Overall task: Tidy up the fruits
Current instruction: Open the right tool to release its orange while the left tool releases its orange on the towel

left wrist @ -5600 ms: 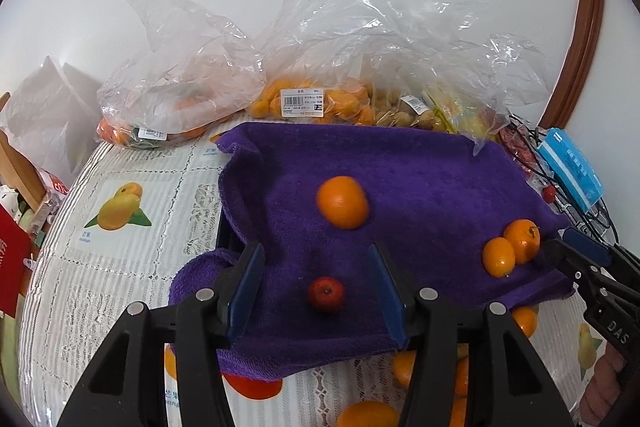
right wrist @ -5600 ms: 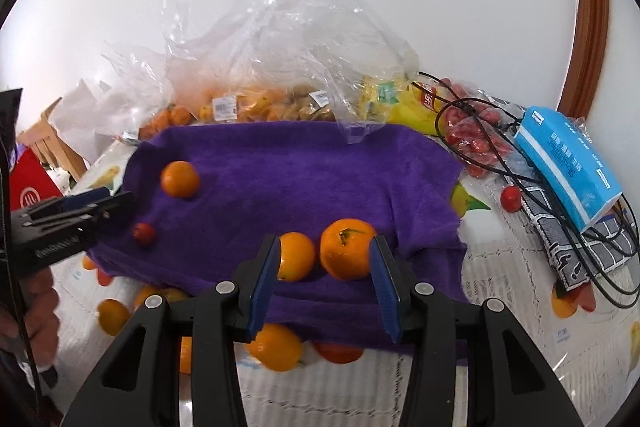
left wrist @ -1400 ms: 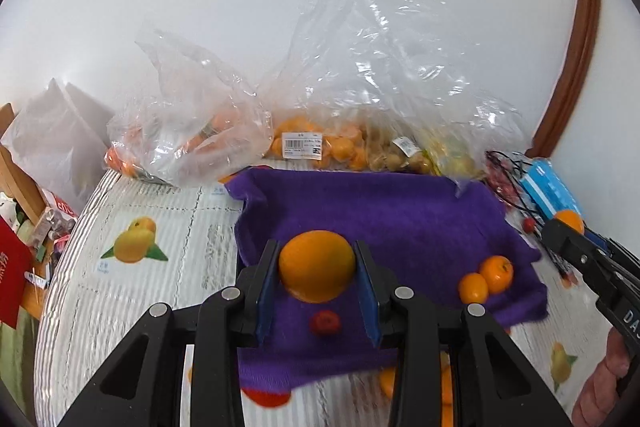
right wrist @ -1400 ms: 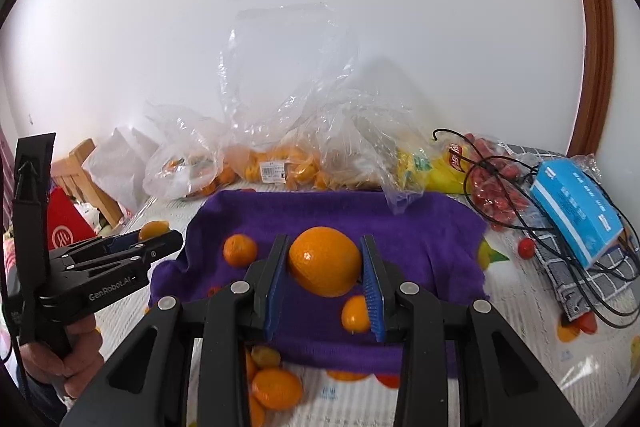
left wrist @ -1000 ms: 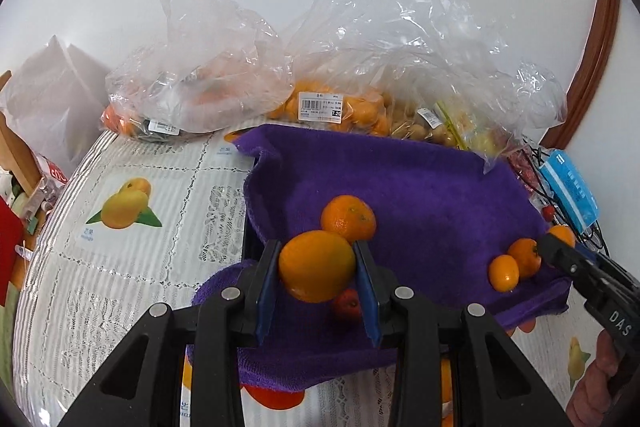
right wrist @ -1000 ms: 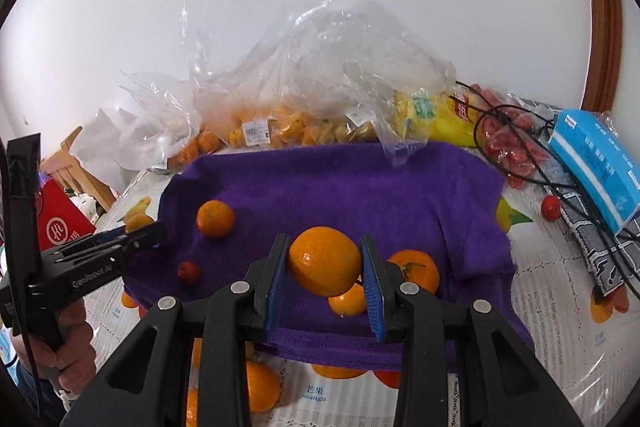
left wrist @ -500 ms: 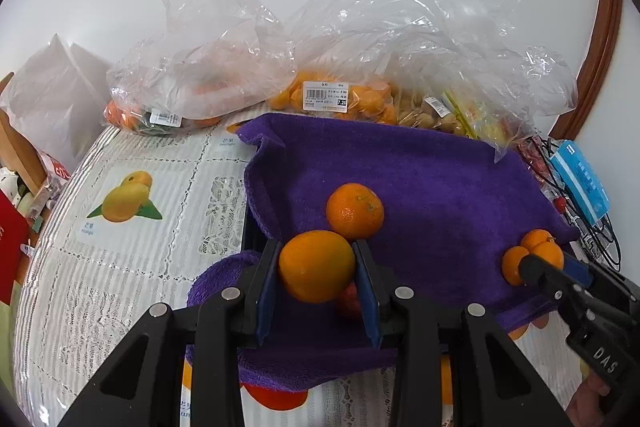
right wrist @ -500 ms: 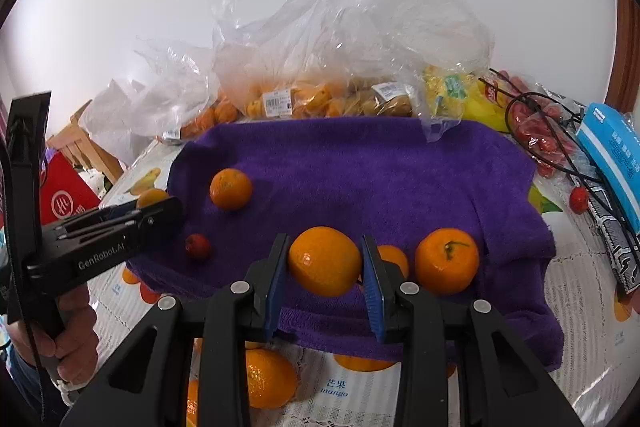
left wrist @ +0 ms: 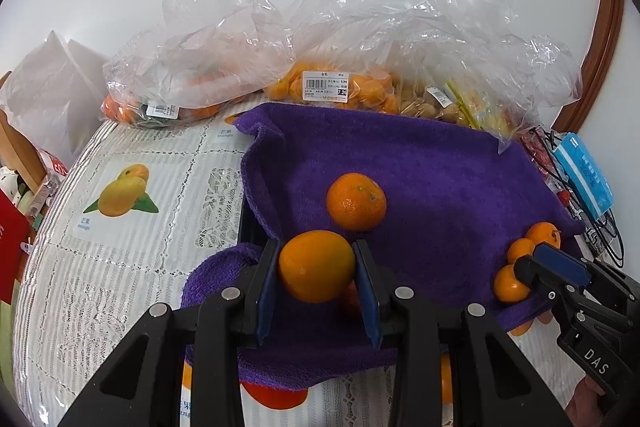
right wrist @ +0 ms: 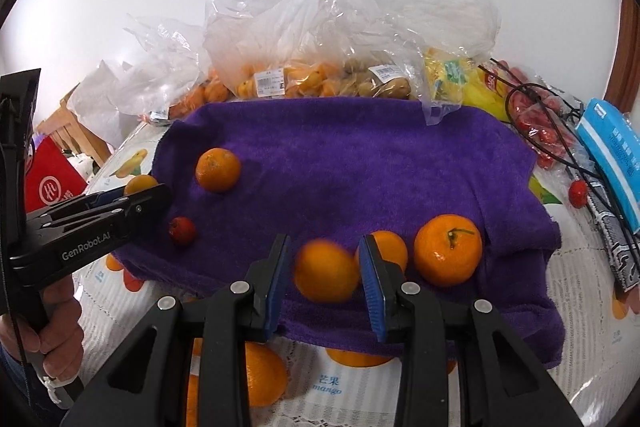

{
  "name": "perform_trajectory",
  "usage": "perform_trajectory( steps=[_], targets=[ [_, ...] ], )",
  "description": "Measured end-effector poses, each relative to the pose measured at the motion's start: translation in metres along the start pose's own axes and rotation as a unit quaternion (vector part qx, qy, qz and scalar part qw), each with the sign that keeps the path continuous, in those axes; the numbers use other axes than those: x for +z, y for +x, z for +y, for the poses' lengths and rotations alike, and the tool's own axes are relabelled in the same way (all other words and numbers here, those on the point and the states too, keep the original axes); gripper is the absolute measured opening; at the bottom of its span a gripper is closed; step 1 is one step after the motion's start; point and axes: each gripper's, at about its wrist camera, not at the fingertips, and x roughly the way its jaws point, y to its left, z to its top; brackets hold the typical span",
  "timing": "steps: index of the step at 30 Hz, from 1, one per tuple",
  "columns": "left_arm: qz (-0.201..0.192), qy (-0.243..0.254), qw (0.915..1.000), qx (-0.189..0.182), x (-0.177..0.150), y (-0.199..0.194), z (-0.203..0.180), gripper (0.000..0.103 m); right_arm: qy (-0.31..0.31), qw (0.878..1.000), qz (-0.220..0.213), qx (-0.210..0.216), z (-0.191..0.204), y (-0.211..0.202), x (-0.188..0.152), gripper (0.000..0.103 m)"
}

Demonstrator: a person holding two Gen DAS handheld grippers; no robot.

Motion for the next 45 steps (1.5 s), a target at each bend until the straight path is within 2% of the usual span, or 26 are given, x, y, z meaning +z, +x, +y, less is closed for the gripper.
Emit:
perform_trajectory(
  steps=[18,26,31,39,45],
  targets=[
    [0.022,0.006,0.9997,0.000,-0.003,0.009,-0.002,0.035,0.013,1.000,-0.020,-0.007,-0.008,-0.011,0.003,0.035],
    [0.013,0.010,0.9998,-0.007,-0.002,0.004,-0.004,0.036,0.018,1.000,-0.020,-0.009,-0.009,-0.011,0.003,0.035],
    [-0.006,0.013,0.9998,-0.013,0.000,-0.005,-0.007,0.049,0.021,1.000,-0.018,-0.010,-0.011,-0.011,0.003,0.035],
    [-0.019,0.026,0.9992,-0.023,0.002,-0.012,-0.014,0.060,0.025,0.999,-0.018,-0.011,-0.013,-0.011,0.004,0.036],
    [-0.024,0.030,0.9992,-0.012,0.002,-0.015,-0.016,0.069,0.026,0.999,-0.020,-0.016,-0.015,-0.012,0.004,0.042]
  ],
)
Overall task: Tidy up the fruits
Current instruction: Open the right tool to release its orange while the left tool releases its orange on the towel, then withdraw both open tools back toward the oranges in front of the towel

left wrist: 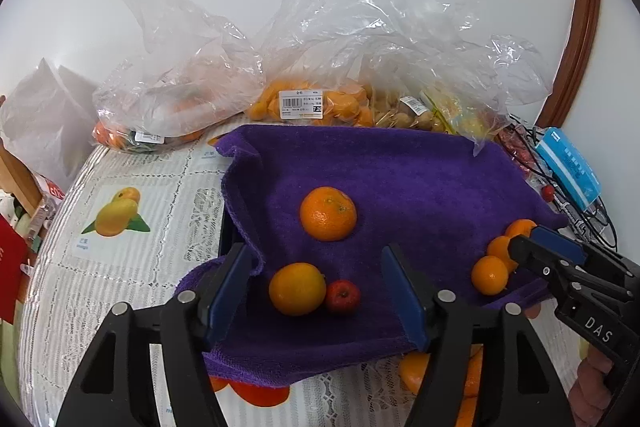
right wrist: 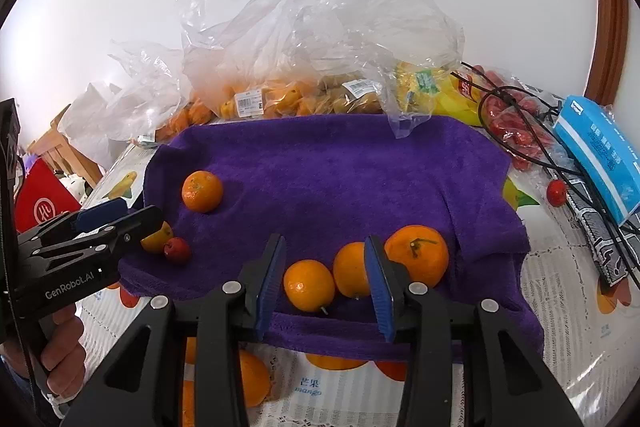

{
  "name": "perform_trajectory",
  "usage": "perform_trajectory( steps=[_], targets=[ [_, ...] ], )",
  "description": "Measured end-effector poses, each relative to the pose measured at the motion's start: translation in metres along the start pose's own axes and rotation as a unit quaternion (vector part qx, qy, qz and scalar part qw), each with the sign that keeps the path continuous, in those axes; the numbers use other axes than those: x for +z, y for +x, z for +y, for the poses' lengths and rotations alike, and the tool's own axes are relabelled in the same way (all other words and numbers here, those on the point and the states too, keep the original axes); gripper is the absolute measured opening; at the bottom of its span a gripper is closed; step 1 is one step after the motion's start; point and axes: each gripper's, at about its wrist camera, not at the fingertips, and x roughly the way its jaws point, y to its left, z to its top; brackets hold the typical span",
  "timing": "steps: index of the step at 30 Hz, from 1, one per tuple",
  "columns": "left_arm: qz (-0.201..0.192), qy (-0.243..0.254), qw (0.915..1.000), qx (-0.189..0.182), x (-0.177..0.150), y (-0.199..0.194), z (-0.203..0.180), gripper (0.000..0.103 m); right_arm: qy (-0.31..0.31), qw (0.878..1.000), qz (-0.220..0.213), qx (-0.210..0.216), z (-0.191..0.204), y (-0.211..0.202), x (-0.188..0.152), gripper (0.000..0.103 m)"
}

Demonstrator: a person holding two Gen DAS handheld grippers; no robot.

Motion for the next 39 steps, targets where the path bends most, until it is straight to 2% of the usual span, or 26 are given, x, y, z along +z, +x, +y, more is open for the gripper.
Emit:
perform_trajectory(
  steps=[3,7,11,25,27,31,35,39],
  targets=[
    [0.000,-0.002,1.0000,0.005,0.000,0.000,0.000,0.074,0.004,1.000,-0.002,-0.001,-0.002,-0.002,0.001,0.045],
    [-0.003,0.000,0.9999,0.012,0.000,-0.002,0.000,0.074,0.006,1.000,-0.007,-0.006,-0.004,-0.004,0.002,0.054],
    [-0.008,-0.001,0.9999,0.007,0.000,-0.004,0.001,0.075,0.004,1.000,-0.012,-0.010,-0.004,-0.007,0.003,0.057],
    [-0.004,-0.008,0.9999,-0.011,-0.003,-0.001,0.003,0.073,0.001,0.999,-0.038,-0.009,-0.004,-0.016,0.001,0.057],
    [-0.002,-0.005,0.9998,-0.021,-0.003,-0.002,0.002,0.073,0.006,0.999,-0.042,-0.004,-0.003,-0.019,0.001,0.057],
    [-0.008,0.009,0.9998,-0.017,-0.002,-0.008,-0.002,0.073,0.005,0.999,-0.051,-0.007,-0.001,-0.025,0.000,0.057],
    [-0.005,0.001,0.9994,-0.033,0.001,-0.014,0.000,0.073,0.000,0.999,-0.050,-0.007,0.003,-0.034,-0.003,0.057],
    [-0.010,0.005,0.9994,-0.034,0.001,-0.022,-0.003,0.073,0.000,0.999,-0.043,-0.002,0.006,-0.040,-0.010,0.057]
  ],
)
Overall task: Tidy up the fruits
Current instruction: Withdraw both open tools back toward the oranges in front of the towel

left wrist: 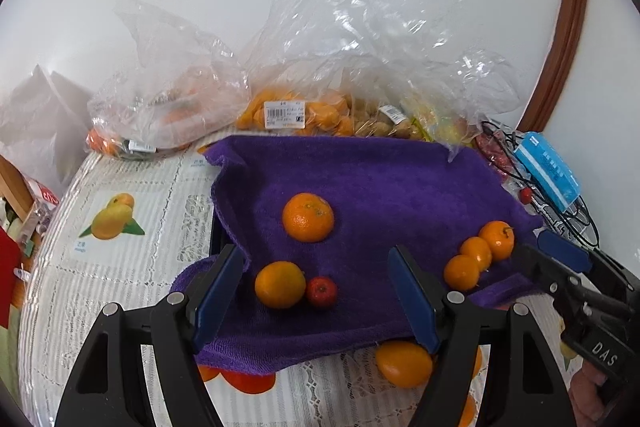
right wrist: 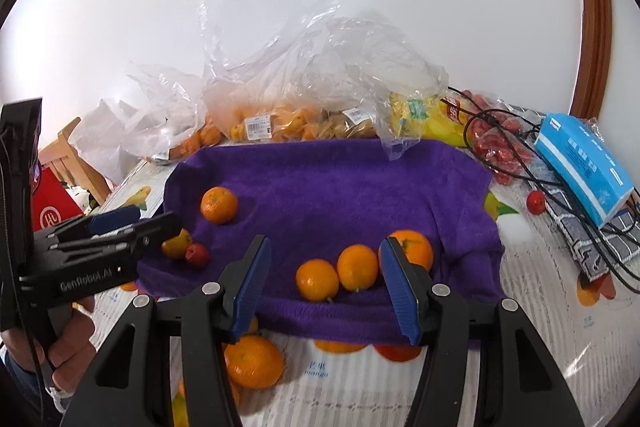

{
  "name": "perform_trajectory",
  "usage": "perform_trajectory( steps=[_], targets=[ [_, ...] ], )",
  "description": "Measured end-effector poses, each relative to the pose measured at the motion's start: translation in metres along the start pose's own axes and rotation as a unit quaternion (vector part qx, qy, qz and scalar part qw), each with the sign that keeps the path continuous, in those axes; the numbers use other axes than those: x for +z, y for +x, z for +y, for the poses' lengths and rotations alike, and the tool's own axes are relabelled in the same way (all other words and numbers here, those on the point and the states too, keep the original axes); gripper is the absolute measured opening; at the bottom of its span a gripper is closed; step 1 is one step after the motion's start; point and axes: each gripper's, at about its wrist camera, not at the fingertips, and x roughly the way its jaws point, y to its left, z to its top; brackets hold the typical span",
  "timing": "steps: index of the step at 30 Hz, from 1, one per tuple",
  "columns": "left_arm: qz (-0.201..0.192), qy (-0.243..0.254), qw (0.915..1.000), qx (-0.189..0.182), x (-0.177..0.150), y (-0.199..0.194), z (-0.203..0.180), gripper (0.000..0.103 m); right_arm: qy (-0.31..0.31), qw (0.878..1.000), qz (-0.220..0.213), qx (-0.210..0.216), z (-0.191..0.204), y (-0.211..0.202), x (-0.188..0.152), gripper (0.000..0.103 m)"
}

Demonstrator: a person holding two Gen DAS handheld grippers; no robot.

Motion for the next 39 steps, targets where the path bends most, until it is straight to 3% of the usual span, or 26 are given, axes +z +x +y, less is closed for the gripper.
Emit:
perform_trajectory(
  steps=[6,17,39],
  targets=[
    [-0.003,0.000,0.9999,-0.011,-0.006,-0.014,-0.001,0.073,0.013,1.000,-0.004,0.005,-0.002,-0.021,-0.009,0.057],
    [0.021,-0.003,0.9997,-0.015,-0.036,-0.031,0.009,0.072,-0.005,1.000,0.012,0.001,0.011,-0.044,-0.034,0.045],
    [0.028,-0.026,0.9991,-0.021,-0.063,-0.060,0.033,0.072,-0.039,0.998,0.056,0.018,0.051,-0.052,-0.080,0.045]
  ],
)
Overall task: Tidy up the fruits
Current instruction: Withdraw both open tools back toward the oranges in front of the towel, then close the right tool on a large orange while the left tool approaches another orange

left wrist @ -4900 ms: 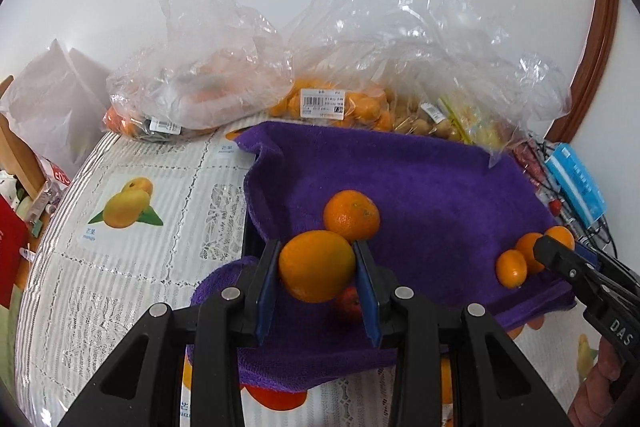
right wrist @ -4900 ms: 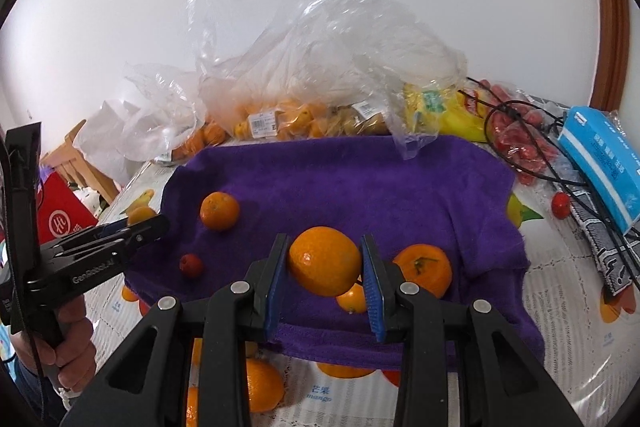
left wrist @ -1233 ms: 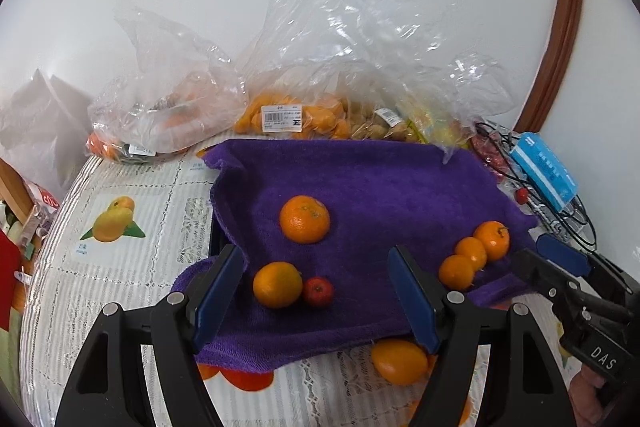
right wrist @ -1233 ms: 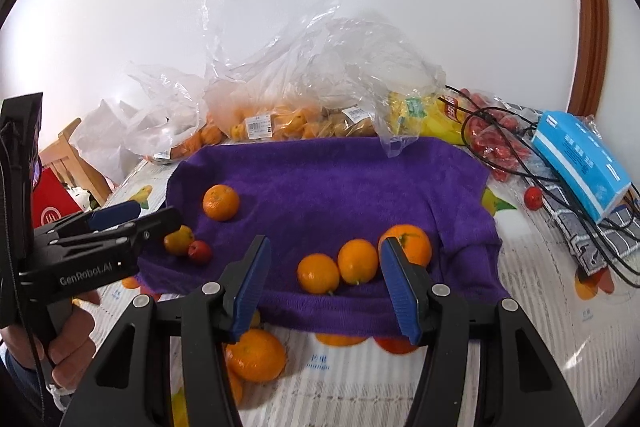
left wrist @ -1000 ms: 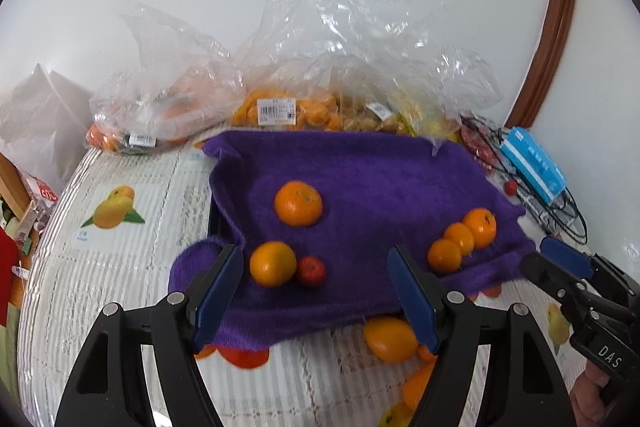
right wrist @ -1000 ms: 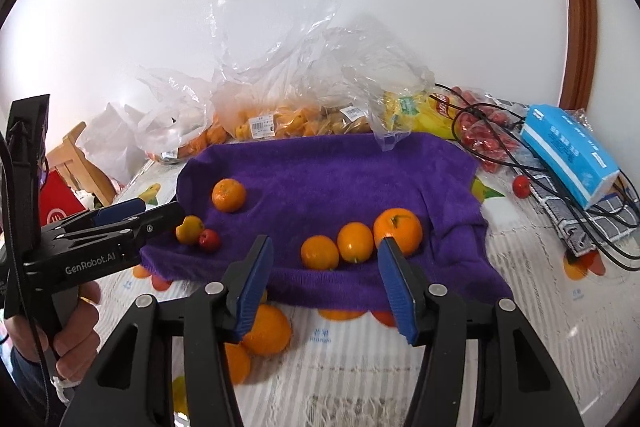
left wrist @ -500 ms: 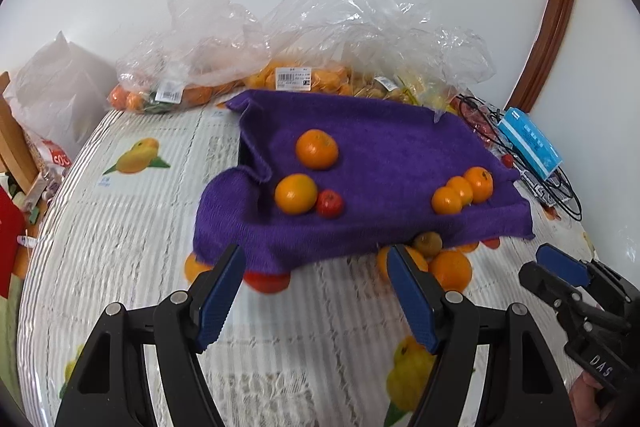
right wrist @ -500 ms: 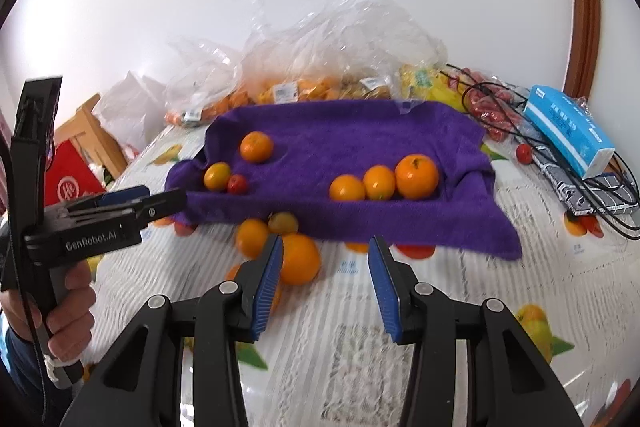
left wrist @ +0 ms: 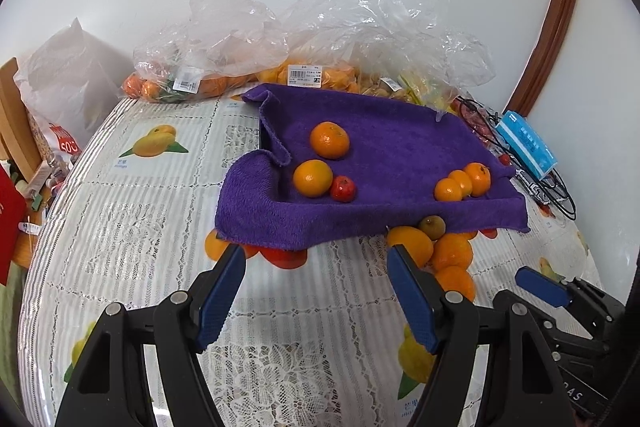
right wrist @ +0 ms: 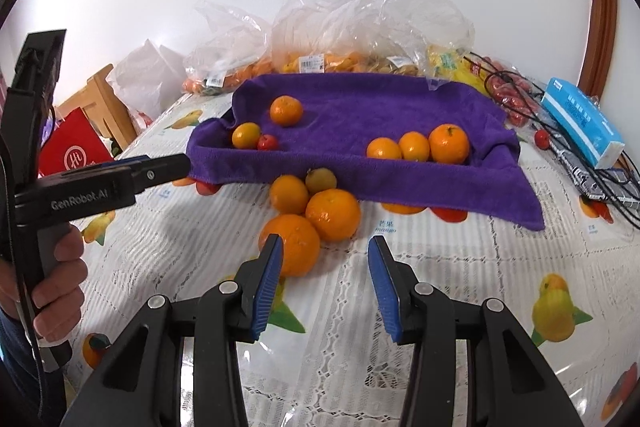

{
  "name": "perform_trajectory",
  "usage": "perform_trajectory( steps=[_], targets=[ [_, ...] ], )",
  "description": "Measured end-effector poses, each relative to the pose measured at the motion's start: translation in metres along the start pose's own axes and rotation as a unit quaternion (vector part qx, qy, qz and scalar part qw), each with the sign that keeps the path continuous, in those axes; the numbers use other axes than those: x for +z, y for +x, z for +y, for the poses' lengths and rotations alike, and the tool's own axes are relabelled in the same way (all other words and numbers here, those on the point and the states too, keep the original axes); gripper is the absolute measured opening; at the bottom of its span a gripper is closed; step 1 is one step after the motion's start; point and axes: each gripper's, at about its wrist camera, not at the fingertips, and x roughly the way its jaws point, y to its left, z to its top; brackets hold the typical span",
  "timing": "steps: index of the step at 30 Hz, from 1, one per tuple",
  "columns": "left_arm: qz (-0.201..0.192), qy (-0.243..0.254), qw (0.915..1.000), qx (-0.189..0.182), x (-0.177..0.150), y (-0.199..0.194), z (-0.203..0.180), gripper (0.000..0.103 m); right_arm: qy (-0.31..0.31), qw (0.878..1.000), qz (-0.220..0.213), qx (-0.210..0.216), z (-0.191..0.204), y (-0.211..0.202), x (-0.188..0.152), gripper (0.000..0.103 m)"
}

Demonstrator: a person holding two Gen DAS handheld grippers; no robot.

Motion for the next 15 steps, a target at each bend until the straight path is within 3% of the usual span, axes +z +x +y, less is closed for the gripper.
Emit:
perform_trajectory(
  steps=[15],
  targets=[
    [0.003,-0.005,1.0000,-0.005,-0.003,0.002,0.007,0.072,0.006,0.999,0.043,-0.001,0.002,0.028,-0.021,0.045]
  ],
)
